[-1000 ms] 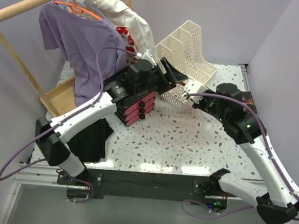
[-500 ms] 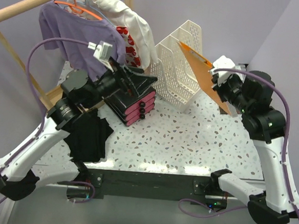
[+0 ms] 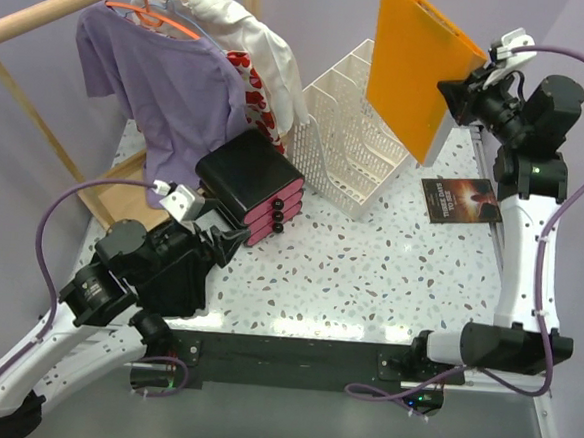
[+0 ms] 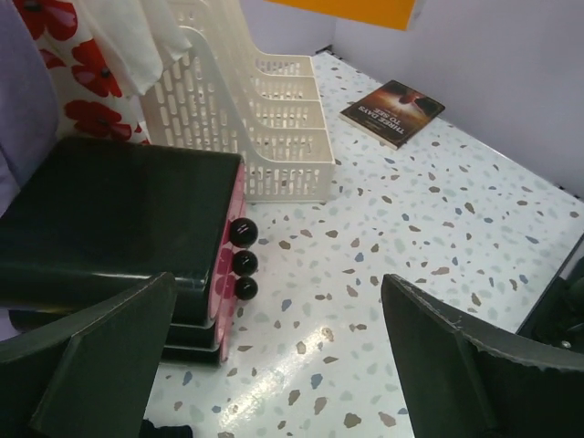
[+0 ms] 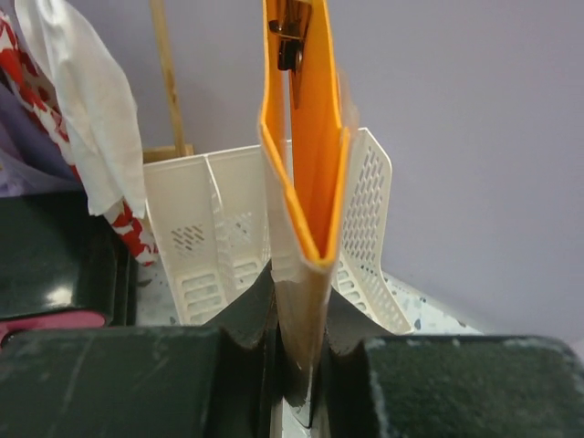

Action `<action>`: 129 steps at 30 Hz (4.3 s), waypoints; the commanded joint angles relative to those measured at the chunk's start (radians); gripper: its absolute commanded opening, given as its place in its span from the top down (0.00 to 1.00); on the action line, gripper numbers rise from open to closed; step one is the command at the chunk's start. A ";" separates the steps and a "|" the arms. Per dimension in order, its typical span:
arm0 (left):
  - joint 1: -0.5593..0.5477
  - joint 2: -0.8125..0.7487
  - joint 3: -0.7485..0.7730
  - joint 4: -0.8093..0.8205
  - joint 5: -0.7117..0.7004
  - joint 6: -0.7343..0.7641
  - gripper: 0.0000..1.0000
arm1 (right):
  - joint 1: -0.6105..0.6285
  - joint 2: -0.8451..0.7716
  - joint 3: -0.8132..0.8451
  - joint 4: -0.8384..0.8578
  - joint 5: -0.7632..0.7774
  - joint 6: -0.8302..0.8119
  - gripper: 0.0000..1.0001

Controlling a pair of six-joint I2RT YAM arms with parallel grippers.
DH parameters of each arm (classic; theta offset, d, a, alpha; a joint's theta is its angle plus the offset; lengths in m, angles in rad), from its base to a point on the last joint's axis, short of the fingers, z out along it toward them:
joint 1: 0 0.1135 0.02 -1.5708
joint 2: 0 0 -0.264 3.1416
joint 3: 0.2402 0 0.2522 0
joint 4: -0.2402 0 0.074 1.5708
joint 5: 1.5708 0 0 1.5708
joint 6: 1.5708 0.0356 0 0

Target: Organize the desk

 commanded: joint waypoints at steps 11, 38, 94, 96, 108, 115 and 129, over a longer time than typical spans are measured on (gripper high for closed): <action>0.003 -0.105 -0.193 0.069 -0.060 0.081 0.00 | -0.054 0.147 0.096 0.295 -0.251 0.044 1.00; 0.003 -0.111 -0.205 0.061 -0.080 0.080 0.00 | -0.094 0.212 0.089 0.392 -0.299 0.075 1.00; 0.002 -0.015 -0.211 0.063 -0.097 0.081 0.00 | -0.089 0.735 0.231 0.812 -0.624 0.279 1.00; 0.002 -0.010 -0.211 0.063 -0.095 0.081 0.00 | -0.088 0.762 0.248 0.823 -0.627 0.296 1.00; 0.002 -0.018 -0.210 0.060 -0.091 0.081 0.00 | -0.092 0.668 0.130 0.593 -0.509 0.058 0.27; 0.003 -0.030 -0.208 0.058 -0.092 0.080 0.00 | -0.098 0.452 0.028 0.277 -0.292 -0.175 0.12; 0.003 -0.067 -0.204 0.048 -0.108 0.070 0.00 | -0.121 0.158 -0.370 -0.183 0.206 -0.537 0.01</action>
